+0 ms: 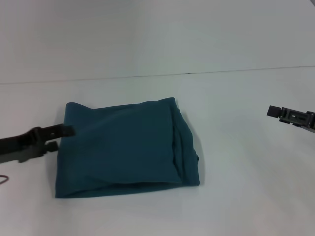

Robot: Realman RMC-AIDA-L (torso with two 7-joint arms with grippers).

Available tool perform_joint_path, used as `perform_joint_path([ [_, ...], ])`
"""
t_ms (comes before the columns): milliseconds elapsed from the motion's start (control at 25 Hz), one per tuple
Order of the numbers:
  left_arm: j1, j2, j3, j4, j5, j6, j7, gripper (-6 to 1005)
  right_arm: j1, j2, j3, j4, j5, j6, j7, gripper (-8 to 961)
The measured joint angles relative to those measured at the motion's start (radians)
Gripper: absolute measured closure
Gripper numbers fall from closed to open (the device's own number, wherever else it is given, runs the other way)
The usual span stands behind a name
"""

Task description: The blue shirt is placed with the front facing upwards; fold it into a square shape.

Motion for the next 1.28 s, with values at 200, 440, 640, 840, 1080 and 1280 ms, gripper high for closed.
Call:
perform_joint_path([
  [200, -0.003, -0.034, -0.008, -0.035, -0.06, 0.052, 0.005, 91, 0.004, 0.006, -0.002, 0.0, 0.0, 0.005, 0.0, 55],
  [440, -0.015, -0.067, -0.004, -0.109, -0.07, 0.028, 0.023, 47, 0.007, 0.007, -0.003, 0.0, -0.002, 0.006, -0.002, 56],
  [640, -0.044, -0.051, 0.033, -0.221, -0.05, -0.037, 0.045, 48, 0.007, 0.01, -0.004, 0.0, -0.005, 0.008, -0.003, 56],
  [840, -0.048, -0.036, 0.026, -0.226, -0.059, 0.01, 0.071, 50, 0.015, 0.01, -0.004, 0.001, -0.014, 0.008, -0.003, 56],
  [1080, -0.025, -0.005, -0.045, -0.129, -0.12, 0.188, 0.19, 51, 0.026, 0.009, -0.014, 0.001, -0.015, -0.005, -0.033, 56],
  [1280, -0.02, 0.037, -0.048, -0.125, -0.121, 0.304, 0.538, 52, 0.03, 0.021, -0.098, -0.001, -0.016, -0.051, -0.241, 55],
])
